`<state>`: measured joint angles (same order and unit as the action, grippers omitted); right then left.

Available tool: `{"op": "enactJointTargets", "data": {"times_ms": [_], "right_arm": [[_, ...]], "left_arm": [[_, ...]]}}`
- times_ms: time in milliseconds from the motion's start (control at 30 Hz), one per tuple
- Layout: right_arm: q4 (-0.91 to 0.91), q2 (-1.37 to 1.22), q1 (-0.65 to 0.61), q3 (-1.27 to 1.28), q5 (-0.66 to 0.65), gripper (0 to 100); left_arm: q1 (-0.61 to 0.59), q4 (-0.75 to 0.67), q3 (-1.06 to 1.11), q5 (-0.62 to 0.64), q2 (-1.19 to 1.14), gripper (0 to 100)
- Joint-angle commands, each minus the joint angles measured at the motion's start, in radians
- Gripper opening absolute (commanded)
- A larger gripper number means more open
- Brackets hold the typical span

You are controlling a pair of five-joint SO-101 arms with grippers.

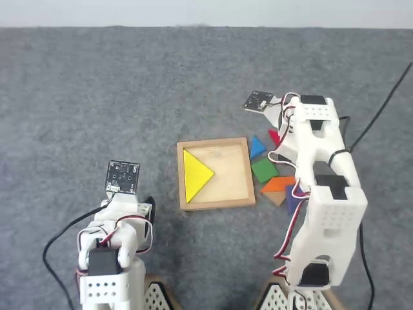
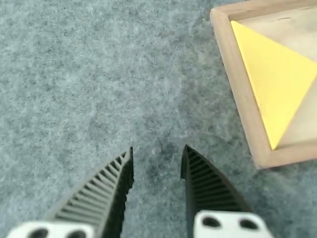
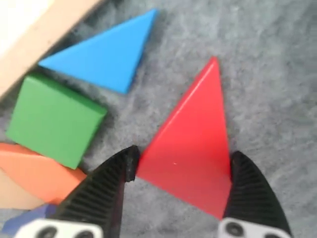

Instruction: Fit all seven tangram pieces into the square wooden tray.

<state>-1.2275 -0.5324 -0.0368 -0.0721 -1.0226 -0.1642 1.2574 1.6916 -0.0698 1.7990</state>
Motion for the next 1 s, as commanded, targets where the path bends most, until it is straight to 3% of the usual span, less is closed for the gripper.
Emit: {"op": "enactJointTargets", "data": {"times_ms": [0,300,600,767,967], "right_arm": [[-0.022,0.131,0.001,-0.011,0.048,19.1],[-0.191,0.325,-0.102,-0.011,0.072,19.1],[-0.263,0.449,-0.381,-0.006,0.230,19.1],[-0.193,0.449,-0.527,0.043,0.287,19.1],[-0.004,0.449,-0.602,0.180,0.301,19.1]], "left_arm": [[0.002,0.009,-0.008,-0.006,0.028,15],[0.002,0.009,-0.008,-0.006,0.028,15],[0.002,0.009,-0.008,-0.006,0.028,15],[0.002,0.009,-0.008,-0.006,0.028,15],[0.002,0.009,-0.008,-0.006,0.028,15]]}}
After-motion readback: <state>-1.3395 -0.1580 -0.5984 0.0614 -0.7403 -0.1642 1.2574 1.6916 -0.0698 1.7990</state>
